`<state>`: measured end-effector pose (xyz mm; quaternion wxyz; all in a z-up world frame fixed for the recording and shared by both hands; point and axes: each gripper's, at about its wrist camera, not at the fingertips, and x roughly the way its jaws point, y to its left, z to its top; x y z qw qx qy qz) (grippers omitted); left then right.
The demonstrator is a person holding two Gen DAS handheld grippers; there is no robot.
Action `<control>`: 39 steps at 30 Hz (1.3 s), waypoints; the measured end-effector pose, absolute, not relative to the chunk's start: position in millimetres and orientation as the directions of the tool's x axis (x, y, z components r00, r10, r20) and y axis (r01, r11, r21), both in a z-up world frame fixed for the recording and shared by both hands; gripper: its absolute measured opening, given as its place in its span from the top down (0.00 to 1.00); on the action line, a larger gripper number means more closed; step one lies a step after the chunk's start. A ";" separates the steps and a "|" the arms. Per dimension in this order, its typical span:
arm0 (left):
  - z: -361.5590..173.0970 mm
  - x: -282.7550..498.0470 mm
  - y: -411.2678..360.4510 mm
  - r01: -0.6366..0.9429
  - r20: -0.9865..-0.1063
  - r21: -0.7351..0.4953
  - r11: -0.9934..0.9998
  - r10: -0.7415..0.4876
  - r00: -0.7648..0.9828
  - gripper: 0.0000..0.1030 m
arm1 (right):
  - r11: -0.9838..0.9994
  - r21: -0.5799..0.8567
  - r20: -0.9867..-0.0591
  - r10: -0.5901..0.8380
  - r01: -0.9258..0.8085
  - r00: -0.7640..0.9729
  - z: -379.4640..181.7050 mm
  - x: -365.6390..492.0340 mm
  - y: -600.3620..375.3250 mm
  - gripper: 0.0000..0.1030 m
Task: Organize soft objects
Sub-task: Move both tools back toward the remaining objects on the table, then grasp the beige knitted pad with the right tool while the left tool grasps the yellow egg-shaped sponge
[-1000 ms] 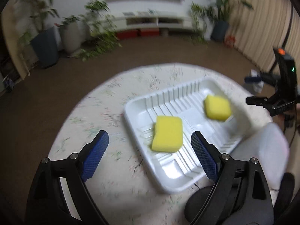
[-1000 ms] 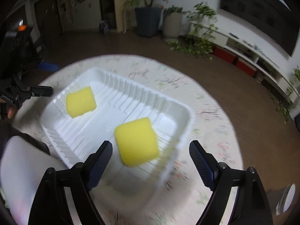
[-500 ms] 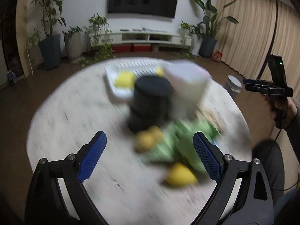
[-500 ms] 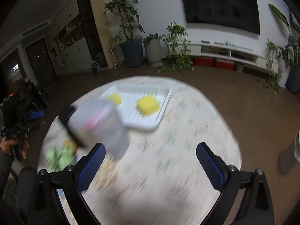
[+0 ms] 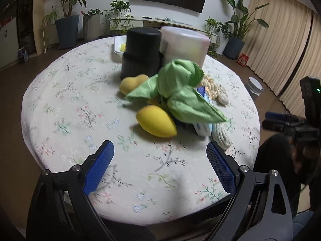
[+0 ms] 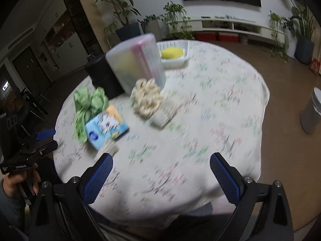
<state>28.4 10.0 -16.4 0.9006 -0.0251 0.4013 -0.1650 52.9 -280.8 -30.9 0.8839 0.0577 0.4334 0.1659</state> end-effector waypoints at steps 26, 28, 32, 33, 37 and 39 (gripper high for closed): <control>-26.1 67.8 3.6 0.178 -0.732 -0.153 0.972 -0.233 0.641 0.00 | 0.975 0.158 -0.755 0.221 -0.157 0.617 -35.4 101.4 -262.4 0.00; -26.8 72.7 2.9 0.176 -0.734 -0.152 0.973 -0.230 0.639 0.00 | 0.976 0.152 -0.768 0.214 -0.154 0.604 -39.3 111.5 -260.6 0.00; -33.0 80.3 0.8 0.170 -0.755 -0.147 0.975 -0.221 0.618 0.00 | 0.978 0.145 -0.787 0.205 -0.148 0.582 -46.6 125.7 -257.8 0.00; -35.0 81.6 0.8 0.168 -0.760 -0.152 0.974 -0.223 0.610 0.00 | 0.980 0.135 -0.794 0.194 -0.145 0.576 -49.4 130.1 -256.8 0.00; -42.2 85.0 -0.1 0.154 -0.786 -0.142 0.978 -0.206 0.583 0.00 | 0.984 0.119 -0.808 0.175 -0.135 0.563 -56.0 140.4 -255.5 0.00; -46.6 88.2 1.7 0.139 -0.799 -0.156 0.978 -0.208 0.564 0.00 | 0.985 0.111 -0.815 0.168 -0.136 0.554 -60.3 144.4 -254.5 0.00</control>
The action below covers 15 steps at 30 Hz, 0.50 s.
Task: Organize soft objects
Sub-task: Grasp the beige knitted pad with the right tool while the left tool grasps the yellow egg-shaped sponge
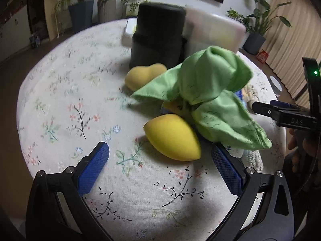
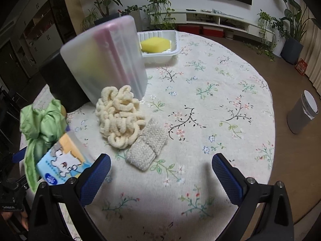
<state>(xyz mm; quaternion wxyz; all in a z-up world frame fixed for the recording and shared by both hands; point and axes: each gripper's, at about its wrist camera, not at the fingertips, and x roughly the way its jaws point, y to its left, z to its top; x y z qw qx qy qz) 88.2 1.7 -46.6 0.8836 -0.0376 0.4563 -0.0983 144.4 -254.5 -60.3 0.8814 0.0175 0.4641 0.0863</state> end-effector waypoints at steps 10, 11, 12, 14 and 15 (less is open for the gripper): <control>-50.8 105.4 -3.3 0.131 -0.805 -0.133 0.982 -0.185 0.563 0.01 | 0.987 0.065 -0.833 0.133 -0.144 0.537 -73.3 152.3 -250.2 0.00; -51.3 105.6 -3.3 0.131 -0.804 -0.130 0.983 -0.182 0.567 0.01 | 0.988 0.054 -0.832 0.124 -0.143 0.541 -73.9 152.5 -250.1 0.02; -51.6 105.6 -2.5 0.129 -0.801 -0.129 0.983 -0.180 0.571 0.03 | 0.990 0.038 -0.831 0.109 -0.139 0.546 -74.2 153.1 -249.5 0.04; -51.9 104.8 -0.8 0.120 -0.797 -0.116 0.986 -0.164 0.581 0.11 | 0.991 0.029 -0.824 0.096 -0.127 0.558 -74.5 153.1 -251.2 0.05; -51.7 104.1 0.5 0.123 -0.795 -0.118 0.985 -0.168 0.583 0.11 | 0.992 0.029 -0.822 0.094 -0.122 0.562 -74.7 152.7 -251.8 0.06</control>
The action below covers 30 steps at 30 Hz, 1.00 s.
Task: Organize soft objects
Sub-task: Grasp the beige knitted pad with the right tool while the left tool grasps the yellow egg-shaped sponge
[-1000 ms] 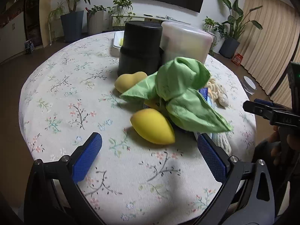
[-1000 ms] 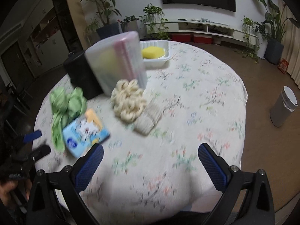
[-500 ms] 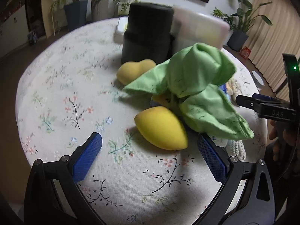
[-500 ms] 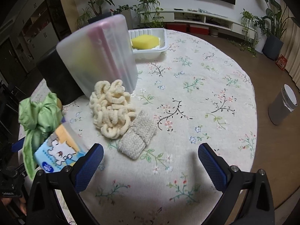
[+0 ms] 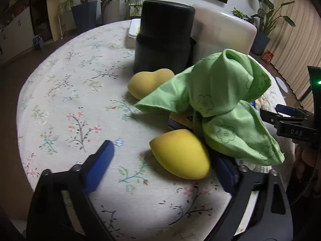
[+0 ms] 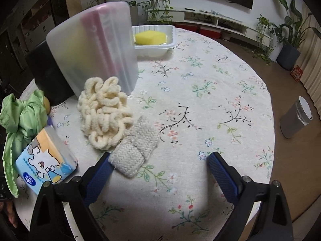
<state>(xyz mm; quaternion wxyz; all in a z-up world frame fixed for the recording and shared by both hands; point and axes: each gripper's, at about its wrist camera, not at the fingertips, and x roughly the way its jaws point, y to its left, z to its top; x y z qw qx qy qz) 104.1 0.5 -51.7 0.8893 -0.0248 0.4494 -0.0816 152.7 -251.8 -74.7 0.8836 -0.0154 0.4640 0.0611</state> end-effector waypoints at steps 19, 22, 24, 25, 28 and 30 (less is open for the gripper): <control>-46.0 94.2 -4.1 0.162 -0.764 -0.156 0.974 -0.223 0.606 0.40 | 0.990 0.016 -0.794 0.097 -0.138 0.600 -73.4 157.4 -244.3 0.11; -45.2 91.5 -8.2 0.185 -0.760 -0.175 0.967 -0.253 0.599 0.50 | 0.990 0.023 -0.789 0.105 -0.142 0.605 -71.9 154.9 -245.2 0.21; -44.7 89.9 -8.9 0.188 -0.758 -0.178 0.966 -0.257 0.600 0.51 | 0.989 0.030 -0.786 0.112 -0.143 0.608 -71.0 152.6 -246.4 0.33; -44.5 89.3 -8.2 0.188 -0.756 -0.184 0.965 -0.261 0.600 0.52 | 0.989 0.033 -0.785 0.114 -0.143 0.609 -70.2 151.7 -247.1 0.36; -44.8 87.5 -5.3 0.186 -0.753 -0.206 0.961 -0.277 0.597 0.53 | 0.990 0.040 -0.784 0.116 -0.136 0.610 -68.1 149.4 -250.1 0.57; -45.0 87.9 -3.4 0.184 -0.750 -0.216 0.959 -0.283 0.597 0.53 | 0.990 0.055 -0.785 0.125 -0.132 0.607 -67.4 147.4 -253.0 0.69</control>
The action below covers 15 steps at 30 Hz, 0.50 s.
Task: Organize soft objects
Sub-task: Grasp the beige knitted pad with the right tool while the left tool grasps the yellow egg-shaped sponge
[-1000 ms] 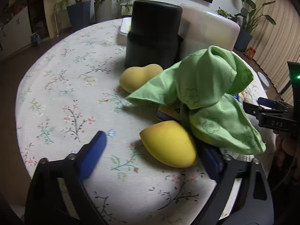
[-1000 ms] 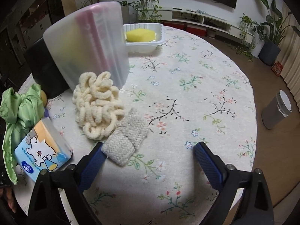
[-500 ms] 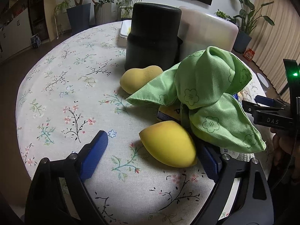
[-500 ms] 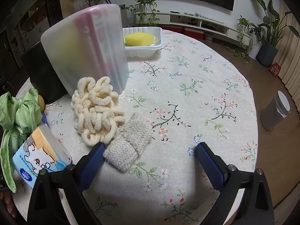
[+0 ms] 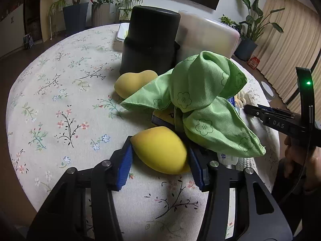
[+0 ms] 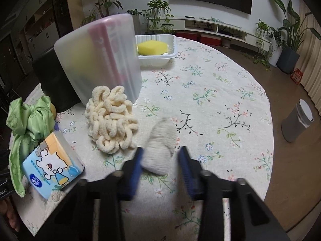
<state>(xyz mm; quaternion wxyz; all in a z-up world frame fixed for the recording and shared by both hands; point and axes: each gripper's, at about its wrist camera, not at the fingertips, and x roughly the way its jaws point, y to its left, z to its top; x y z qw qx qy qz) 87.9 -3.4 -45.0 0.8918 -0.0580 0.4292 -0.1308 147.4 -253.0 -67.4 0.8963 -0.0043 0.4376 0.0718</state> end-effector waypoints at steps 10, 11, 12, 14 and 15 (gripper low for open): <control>-47.2 84.7 12.5 0.158 -0.745 -0.260 0.953 -0.302 0.594 0.56 | 0.986 0.080 -0.784 0.154 -0.147 0.602 -64.7 134.9 -253.9 0.77; -47.4 83.0 15.5 0.152 -0.744 -0.266 0.952 -0.303 0.595 0.56 | 0.986 0.080 -0.783 0.155 -0.150 0.603 -63.9 132.9 -253.0 0.77; -47.2 81.1 18.9 0.147 -0.744 -0.270 0.952 -0.303 0.595 0.56 | 0.985 0.082 -0.780 0.160 -0.154 0.605 -62.3 129.4 -252.5 0.77; -44.6 76.4 23.8 0.145 -0.741 -0.278 0.950 -0.308 0.597 0.57 | 0.984 0.082 -0.777 0.163 -0.159 0.608 -60.1 124.8 -251.1 0.77; -43.0 73.5 25.9 0.147 -0.741 -0.278 0.949 -0.309 0.596 0.57 | 0.983 0.085 -0.775 0.167 -0.163 0.609 -58.4 120.9 -250.9 0.77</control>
